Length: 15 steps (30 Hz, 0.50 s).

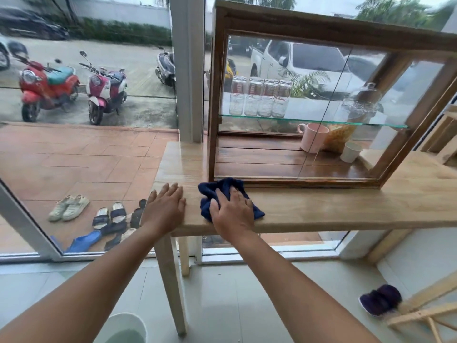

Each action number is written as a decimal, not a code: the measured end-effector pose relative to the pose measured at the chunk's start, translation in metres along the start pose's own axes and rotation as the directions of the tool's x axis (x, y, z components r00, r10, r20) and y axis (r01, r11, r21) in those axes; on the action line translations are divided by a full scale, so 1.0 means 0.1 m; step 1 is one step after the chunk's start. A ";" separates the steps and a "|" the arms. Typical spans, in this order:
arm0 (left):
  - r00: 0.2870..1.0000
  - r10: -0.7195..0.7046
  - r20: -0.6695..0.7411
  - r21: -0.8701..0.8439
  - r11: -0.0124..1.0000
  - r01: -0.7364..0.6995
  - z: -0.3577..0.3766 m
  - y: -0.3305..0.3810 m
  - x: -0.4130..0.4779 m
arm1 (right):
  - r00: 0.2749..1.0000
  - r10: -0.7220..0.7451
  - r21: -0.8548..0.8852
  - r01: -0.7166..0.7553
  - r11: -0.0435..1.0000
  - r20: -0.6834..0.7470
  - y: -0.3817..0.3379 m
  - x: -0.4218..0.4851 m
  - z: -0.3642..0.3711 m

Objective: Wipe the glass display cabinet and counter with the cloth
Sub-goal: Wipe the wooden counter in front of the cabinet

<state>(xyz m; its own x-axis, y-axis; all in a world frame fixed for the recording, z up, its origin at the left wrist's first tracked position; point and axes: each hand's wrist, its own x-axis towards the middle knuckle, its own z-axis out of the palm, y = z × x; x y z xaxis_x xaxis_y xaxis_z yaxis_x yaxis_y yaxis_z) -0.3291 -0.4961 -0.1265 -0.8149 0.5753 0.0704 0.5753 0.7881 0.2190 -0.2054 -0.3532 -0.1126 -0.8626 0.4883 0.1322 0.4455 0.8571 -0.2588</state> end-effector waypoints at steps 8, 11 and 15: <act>0.996 0.053 0.078 0.052 0.997 -0.057 -0.01 -0.05 -0.03 | 0.979 0.139 0.016 -0.139 0.990 -0.147 1.45 -0.24 -0.38; 0.993 0.056 0.100 0.063 0.996 -0.063 -0.01 -0.01 -0.04 | 0.901 0.402 -0.019 -0.410 0.912 -0.166 1.48 -0.15 -0.41; 0.993 0.061 0.100 0.056 0.996 -0.067 -0.01 0.01 -0.06 | 0.872 0.476 -0.051 -0.484 0.874 -0.119 0.67 -0.01 -0.20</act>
<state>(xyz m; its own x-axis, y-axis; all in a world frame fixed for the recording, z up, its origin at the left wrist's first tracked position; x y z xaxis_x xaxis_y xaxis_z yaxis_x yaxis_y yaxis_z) -0.3241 -0.4991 -0.1256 -0.7673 0.6412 -0.0141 0.6313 0.7590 0.1593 -0.1703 -0.2928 -0.1112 -0.5115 0.8528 0.1055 0.8188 0.5209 -0.2413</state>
